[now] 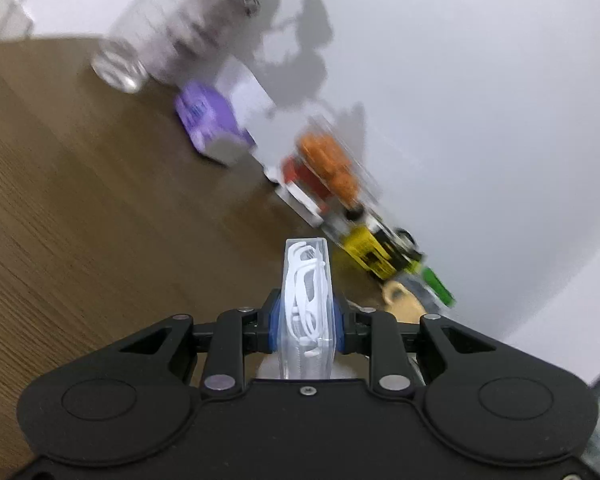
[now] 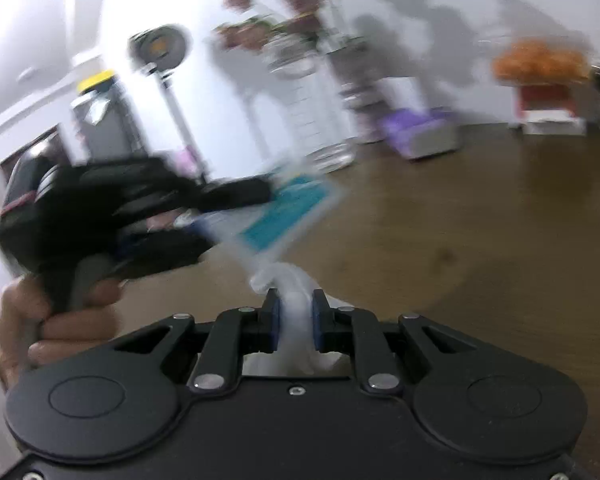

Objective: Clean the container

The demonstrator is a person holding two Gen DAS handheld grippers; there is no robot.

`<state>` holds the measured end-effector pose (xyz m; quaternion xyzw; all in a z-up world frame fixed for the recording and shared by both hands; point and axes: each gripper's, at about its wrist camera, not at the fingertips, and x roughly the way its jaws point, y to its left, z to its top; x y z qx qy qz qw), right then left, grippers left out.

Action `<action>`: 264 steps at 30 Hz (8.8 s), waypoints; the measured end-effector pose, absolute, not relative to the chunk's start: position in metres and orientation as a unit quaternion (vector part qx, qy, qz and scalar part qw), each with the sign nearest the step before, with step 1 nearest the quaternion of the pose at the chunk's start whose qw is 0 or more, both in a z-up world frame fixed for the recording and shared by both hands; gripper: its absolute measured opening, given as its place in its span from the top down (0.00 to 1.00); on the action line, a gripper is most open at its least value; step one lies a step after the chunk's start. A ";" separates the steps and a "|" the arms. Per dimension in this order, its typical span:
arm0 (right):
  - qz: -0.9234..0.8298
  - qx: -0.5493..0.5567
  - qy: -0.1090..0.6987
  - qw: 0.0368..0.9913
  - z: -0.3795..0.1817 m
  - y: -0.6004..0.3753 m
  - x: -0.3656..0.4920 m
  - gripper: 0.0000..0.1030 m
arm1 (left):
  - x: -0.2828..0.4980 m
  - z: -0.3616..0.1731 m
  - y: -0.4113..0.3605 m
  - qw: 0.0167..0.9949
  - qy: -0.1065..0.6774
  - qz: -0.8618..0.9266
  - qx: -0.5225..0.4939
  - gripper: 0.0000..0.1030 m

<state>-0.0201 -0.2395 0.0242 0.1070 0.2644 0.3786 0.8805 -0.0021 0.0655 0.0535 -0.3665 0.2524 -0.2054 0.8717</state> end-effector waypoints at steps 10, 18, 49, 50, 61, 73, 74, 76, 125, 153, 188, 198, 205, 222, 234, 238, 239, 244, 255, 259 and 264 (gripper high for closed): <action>0.406 0.171 0.215 0.872 0.045 -0.264 0.009 0.84 | -0.016 0.044 0.037 0.881 0.264 -0.250 -0.304 0.76; 0.435 0.136 0.210 0.865 0.061 -0.257 0.011 0.84 | -0.033 0.046 -0.028 0.929 0.266 -0.247 -0.077 0.76; 0.471 0.149 0.266 0.828 0.023 -0.246 -0.021 0.84 | 0.001 0.050 0.028 0.905 0.245 -0.182 -0.297 0.75; 0.485 0.153 0.266 0.819 0.024 -0.243 -0.023 0.84 | 0.002 0.049 0.028 0.902 0.246 -0.185 -0.302 0.75; 0.413 0.153 0.258 0.860 0.015 -0.252 -0.035 0.84 | -0.004 0.046 0.051 0.871 0.254 -0.212 -0.363 0.76; 0.387 0.214 0.230 0.867 0.030 -0.279 0.019 0.82 | -0.024 0.041 0.014 0.909 0.272 -0.223 -0.225 0.76; 0.406 0.212 0.231 0.859 0.032 -0.277 0.021 0.82 | -0.027 0.039 0.007 0.918 0.270 -0.217 -0.193 0.76; 0.424 0.199 0.228 0.854 0.036 -0.273 0.019 0.82 | -0.031 0.037 -0.008 0.935 0.260 -0.201 -0.136 0.76; 0.432 0.277 0.251 0.821 0.033 -0.298 0.012 0.84 | -0.080 0.075 0.003 0.956 0.064 -0.257 -0.123 0.75; 0.437 0.264 0.228 0.829 0.041 -0.279 -0.005 0.84 | -0.024 0.032 -0.038 0.947 0.259 -0.184 -0.044 0.75; 0.193 0.115 0.255 0.940 0.039 -0.252 0.073 0.86 | 0.104 0.042 -0.016 0.960 0.276 -0.047 -0.033 0.75; 0.107 0.086 0.302 0.943 0.000 -0.238 0.122 0.81 | 0.122 0.029 -0.013 0.956 0.290 -0.047 -0.004 0.75; 0.105 0.089 0.289 0.947 -0.001 -0.237 0.117 0.50 | 0.111 0.028 -0.013 0.961 0.273 -0.033 -0.005 0.32; 0.078 0.029 0.304 0.949 0.009 -0.254 0.006 0.30 | 0.010 0.022 -0.022 0.953 0.298 -0.053 0.005 0.02; 0.027 0.014 0.327 0.944 -0.005 -0.252 -0.020 0.12 | -0.005 0.003 -0.019 0.942 0.329 -0.051 -0.025 0.00; 0.020 0.013 0.332 0.943 -0.006 -0.249 -0.015 0.06 | -0.001 0.001 -0.029 0.942 0.334 -0.043 0.002 0.00; 0.018 0.014 0.333 0.943 -0.006 -0.249 -0.013 0.04 | 0.000 0.000 -0.033 0.941 0.335 -0.039 0.011 0.00; 0.012 0.016 0.338 0.941 -0.010 -0.246 -0.009 0.00 | 0.000 -0.002 -0.036 0.942 0.334 -0.033 0.015 0.00; 0.019 0.013 0.337 0.941 -0.011 -0.247 -0.014 0.00 | 0.001 -0.003 -0.033 0.943 0.333 -0.026 0.017 0.00; 0.019 0.013 0.338 0.941 -0.010 -0.247 -0.013 0.00 | 0.000 -0.002 -0.033 0.943 0.333 -0.024 0.015 0.00; 0.019 0.013 0.338 0.941 -0.011 -0.247 -0.014 0.00 | -0.001 -0.002 -0.031 0.943 0.333 -0.018 0.012 0.00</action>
